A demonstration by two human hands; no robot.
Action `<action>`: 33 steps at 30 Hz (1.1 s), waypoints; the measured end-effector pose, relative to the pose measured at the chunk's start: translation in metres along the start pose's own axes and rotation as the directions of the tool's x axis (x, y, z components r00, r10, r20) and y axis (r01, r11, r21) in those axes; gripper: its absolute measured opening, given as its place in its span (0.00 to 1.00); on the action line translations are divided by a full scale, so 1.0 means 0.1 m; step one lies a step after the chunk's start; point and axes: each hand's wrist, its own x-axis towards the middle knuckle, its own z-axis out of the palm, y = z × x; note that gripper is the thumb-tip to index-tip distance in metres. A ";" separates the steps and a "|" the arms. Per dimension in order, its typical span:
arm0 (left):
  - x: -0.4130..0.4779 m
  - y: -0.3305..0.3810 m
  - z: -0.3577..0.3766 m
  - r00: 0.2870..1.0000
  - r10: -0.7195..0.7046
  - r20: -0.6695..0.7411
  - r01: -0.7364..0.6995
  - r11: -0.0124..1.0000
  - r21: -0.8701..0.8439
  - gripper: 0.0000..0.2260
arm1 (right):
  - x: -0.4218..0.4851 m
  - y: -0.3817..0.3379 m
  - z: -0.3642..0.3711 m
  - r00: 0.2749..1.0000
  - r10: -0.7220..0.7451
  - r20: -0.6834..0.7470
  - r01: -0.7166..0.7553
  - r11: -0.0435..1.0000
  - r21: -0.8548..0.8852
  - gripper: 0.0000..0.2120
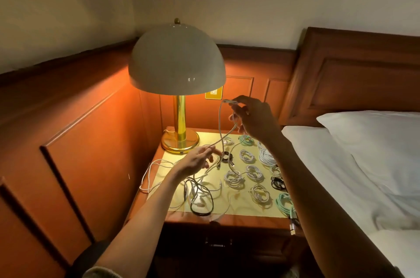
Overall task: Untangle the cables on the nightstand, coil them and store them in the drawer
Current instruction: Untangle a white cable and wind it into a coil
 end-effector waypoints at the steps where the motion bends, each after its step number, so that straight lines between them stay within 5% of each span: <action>1: 0.01 0.02 0.03 0.998 -0.029 -0.047 0.025 0.996 -0.083 0.21 | -0.01 0.02 0.00 1.000 0.008 -0.002 -0.008 1.000 -0.016 0.07; 4: 0.04 -0.03 0.06 0.990 -0.079 -0.115 0.053 0.975 -0.217 0.19 | -0.02 0.06 0.00 0.996 0.091 -0.016 -0.092 0.996 -0.018 0.03; 12: -0.01 0.04 -0.06 0.906 -0.224 -0.360 -0.003 0.845 -0.535 0.18 | -0.03 0.05 -0.12 0.962 0.261 0.079 -0.272 0.897 0.349 0.08; 17: 0.02 0.12 -0.08 0.873 -0.241 -0.423 0.057 0.913 -0.403 0.19 | 0.00 0.02 -0.16 0.974 0.199 -0.106 -0.142 0.906 0.398 0.07; 20: 0.03 -0.03 -0.04 0.912 -0.209 -0.352 0.147 0.970 -0.196 0.20 | 0.03 -0.01 -0.17 0.949 0.228 -0.218 -0.100 0.872 0.479 0.07; 26: -0.03 0.07 -0.08 0.980 -0.097 -0.176 0.115 0.989 0.092 0.05 | 0.00 -0.06 -0.09 0.950 0.309 0.052 -0.287 0.791 0.541 0.08; 30: -0.05 0.20 -0.17 0.990 -0.082 -0.115 0.105 0.972 0.210 0.44 | 0.01 -0.06 0.00 0.934 0.349 0.074 -0.329 0.763 0.557 0.08; 33: -0.08 0.33 -0.13 0.999 0.028 -0.022 -0.025 0.992 0.123 0.49 | 0.03 -0.07 0.05 0.934 0.346 0.086 -0.333 0.758 0.561 0.09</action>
